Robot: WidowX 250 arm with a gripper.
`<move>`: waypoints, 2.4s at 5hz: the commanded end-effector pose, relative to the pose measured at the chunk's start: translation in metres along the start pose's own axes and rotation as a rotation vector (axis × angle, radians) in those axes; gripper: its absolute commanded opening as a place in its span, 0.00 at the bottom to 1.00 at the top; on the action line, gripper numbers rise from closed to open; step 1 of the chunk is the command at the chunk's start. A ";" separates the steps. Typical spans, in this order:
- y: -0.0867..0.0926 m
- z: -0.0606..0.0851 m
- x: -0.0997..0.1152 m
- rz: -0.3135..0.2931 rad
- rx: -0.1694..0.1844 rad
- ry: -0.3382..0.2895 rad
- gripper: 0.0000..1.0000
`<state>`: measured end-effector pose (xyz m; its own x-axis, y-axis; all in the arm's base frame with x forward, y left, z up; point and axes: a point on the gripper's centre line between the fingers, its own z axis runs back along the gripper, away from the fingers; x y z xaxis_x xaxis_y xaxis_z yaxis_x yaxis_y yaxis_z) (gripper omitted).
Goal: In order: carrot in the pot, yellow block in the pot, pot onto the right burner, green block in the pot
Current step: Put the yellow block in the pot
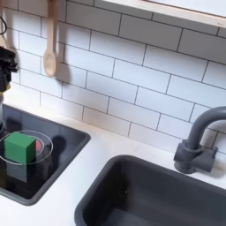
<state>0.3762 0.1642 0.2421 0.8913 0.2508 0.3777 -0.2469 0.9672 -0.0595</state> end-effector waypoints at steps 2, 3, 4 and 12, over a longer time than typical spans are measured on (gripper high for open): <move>0.031 -0.008 0.015 0.077 0.042 0.014 0.00; 0.042 -0.022 0.018 0.100 0.048 0.039 0.00; 0.049 -0.021 0.022 0.122 0.049 0.042 0.00; 0.069 -0.057 0.011 0.131 0.125 0.107 0.00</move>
<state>0.3902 0.2373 0.1903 0.8810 0.3843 0.2758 -0.4043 0.9145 0.0173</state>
